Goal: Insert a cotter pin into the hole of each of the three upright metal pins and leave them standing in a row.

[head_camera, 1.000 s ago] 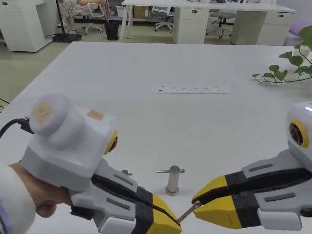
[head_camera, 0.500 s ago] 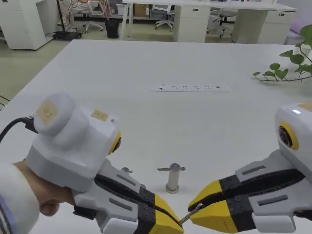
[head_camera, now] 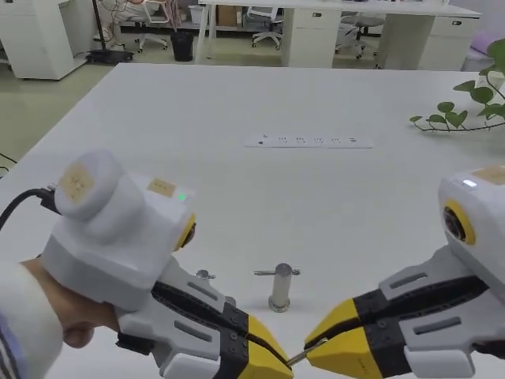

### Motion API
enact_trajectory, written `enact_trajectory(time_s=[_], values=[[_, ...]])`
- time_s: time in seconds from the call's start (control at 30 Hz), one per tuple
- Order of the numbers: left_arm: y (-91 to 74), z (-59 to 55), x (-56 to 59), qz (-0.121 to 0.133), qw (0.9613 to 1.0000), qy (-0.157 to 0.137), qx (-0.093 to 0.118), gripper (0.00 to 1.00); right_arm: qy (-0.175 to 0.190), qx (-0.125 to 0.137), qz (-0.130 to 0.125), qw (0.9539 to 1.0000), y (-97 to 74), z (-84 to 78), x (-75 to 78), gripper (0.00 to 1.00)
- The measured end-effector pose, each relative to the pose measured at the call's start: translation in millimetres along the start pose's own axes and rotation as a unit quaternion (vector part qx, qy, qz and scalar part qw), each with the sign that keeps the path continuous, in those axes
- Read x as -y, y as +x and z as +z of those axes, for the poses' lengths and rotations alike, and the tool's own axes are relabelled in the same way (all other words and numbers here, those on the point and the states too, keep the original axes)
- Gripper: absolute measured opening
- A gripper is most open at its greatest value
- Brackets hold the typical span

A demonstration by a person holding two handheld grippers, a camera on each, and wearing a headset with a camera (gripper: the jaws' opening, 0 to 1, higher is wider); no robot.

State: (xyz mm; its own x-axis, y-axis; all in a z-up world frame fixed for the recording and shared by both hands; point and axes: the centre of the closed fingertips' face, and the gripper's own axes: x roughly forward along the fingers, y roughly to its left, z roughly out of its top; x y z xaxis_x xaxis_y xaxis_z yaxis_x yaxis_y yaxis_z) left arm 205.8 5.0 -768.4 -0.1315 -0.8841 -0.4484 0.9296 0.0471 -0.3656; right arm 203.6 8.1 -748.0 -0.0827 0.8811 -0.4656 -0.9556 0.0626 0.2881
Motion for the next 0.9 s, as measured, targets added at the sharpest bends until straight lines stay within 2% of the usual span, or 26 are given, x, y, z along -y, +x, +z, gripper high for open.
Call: enact_trajectory(time_s=[0.2,0.3,0.4,0.5,0.57,0.77,0.83,0.9], values=[[0.0,-0.1,-0.6,0.002,1.0000,0.004,0.007,0.01,-0.003,0.010,-0.007,0.9999,-0.4,-0.4,1.2,0.04],[-1.4,1.4,-2.4,0.008,0.9996,0.021,0.018,0.01,-0.004,0.022,-0.015,0.9997,-1.8,0.4,3.4,0.04],[-5.0,1.8,-7.4,0.020,0.9991,0.024,0.028,0.02,0.006,0.050,-0.028,0.9983,-4.2,4.2,8.7,0.04],[-12.3,-4.3,-17.1,0.047,0.9980,0.030,0.029,0.06,0.013,0.074,-0.039,0.9964,-7.8,5.5,13.9,0.04],[-18.2,-7.0,-19.8,0.057,0.9973,0.029,0.036,0.09,0.013,0.080,-0.047,0.9957,-9.4,2.7,17.2,0.04],[-36.4,-12.5,-36.3,0.113,0.9918,0.022,0.056,0.15,0.013,0.097,-0.061,0.9934,-8.5,0.1,24.8,0.04],[-42.8,-12.7,-45.0,0.139,0.9877,0.019,0.068,0.17,0.011,0.101,-0.067,0.9926,-6.7,1.0,28.4,0.04],[-48.8,-10.7,-54.1,0.165,0.9822,0.022,0.088,0.20,0.011,0.108,-0.072,0.9914,-4.5,2.9,32.7,0.04]])
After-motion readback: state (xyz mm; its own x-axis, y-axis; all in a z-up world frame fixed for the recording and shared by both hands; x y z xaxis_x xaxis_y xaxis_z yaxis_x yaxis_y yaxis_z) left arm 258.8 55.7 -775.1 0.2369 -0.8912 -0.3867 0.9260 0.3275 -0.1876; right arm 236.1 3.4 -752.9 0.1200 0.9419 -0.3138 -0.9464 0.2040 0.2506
